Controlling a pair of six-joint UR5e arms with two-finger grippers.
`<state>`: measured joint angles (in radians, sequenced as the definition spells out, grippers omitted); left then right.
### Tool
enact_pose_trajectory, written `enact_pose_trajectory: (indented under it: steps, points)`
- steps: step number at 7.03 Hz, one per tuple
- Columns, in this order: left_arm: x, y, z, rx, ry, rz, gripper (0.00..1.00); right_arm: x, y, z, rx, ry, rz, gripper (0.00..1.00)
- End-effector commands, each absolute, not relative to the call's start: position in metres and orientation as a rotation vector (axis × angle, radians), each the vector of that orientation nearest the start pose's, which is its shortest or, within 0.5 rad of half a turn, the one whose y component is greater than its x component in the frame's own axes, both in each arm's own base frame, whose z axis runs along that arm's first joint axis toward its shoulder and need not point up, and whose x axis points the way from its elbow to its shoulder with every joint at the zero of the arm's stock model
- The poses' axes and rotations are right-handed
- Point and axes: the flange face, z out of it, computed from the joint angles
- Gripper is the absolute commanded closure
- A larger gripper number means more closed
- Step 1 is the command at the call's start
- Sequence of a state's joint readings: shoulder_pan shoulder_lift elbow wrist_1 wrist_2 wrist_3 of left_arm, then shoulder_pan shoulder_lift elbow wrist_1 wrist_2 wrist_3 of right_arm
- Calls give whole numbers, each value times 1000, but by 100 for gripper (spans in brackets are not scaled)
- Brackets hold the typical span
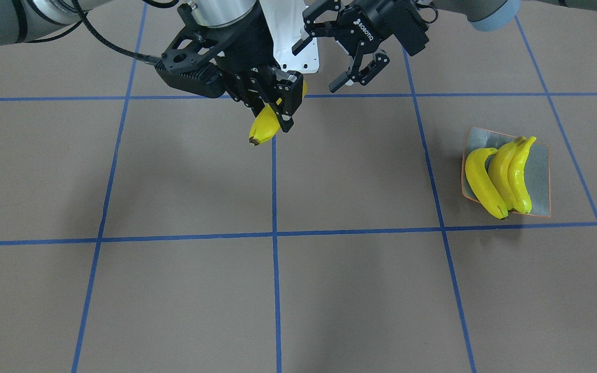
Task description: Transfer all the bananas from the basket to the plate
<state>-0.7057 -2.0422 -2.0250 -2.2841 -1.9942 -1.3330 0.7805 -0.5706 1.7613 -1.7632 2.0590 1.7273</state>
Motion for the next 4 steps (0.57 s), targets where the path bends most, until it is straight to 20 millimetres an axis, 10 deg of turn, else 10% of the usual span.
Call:
enact_pose_trajectory:
  steps: [1, 4]
  points:
    - [331, -404, 121, 444, 1572, -14, 0, -392, -497, -20, -129, -1098, 580, 100]
    - [333, -409, 121, 464, 1565, -39, 18, -391, -496, -27, -122, -1108, 571, 100]
